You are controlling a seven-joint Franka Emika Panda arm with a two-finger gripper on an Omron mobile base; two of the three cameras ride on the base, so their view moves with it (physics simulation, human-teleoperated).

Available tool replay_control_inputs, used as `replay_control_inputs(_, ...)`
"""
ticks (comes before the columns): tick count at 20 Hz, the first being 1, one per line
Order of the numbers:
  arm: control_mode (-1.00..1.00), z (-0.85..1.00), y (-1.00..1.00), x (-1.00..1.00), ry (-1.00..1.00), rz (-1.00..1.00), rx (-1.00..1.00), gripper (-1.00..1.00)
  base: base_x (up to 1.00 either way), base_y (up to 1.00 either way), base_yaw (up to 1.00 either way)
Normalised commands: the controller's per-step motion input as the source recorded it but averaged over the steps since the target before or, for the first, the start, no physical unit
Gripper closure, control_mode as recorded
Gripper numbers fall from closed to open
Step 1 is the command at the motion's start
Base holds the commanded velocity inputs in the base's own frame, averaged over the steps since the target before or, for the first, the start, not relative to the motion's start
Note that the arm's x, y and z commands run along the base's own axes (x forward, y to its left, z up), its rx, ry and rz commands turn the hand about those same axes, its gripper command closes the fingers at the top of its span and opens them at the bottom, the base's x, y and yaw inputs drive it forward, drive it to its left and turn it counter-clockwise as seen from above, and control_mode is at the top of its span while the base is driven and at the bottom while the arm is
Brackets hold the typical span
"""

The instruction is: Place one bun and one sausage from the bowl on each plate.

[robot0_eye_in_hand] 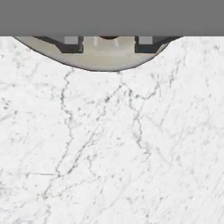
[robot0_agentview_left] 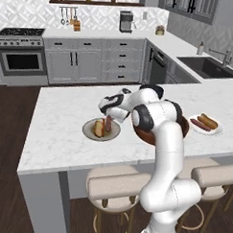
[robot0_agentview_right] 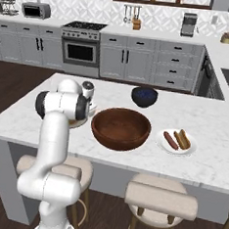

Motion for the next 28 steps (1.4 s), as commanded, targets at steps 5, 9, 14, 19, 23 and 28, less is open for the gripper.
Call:
replay_control_inputs(5,-1.0,0.07,0.02,-0.46,-0.25,0.0,-0.03,-1.0,0.0,0.0,0.0)
replay_control_inputs(9,-1.0,0.95,-0.01,-0.65,-0.14,0.01,-0.12,-1.0,0.0,0.0,0.0)
replay_control_inputs(14,-1.0,1.0,0.0,-0.7,-0.08,0.15,-0.26,-1.0,0.0,0.0,0.0)
replay_control_inputs(19,-1.0,1.0,0.0,-0.72,0.0,0.13,-0.22,-1.0,0.0,0.0,0.0)
replay_control_inputs(23,-1.0,1.0,0.0,-0.78,0.01,0.03,-0.25,-1.0,0.0,0.0,0.0)
replay_control_inputs(28,-1.0,1.0,-0.05,-0.99,0.12,0.0,-0.32,-1.0,0.0,0.0,0.0)
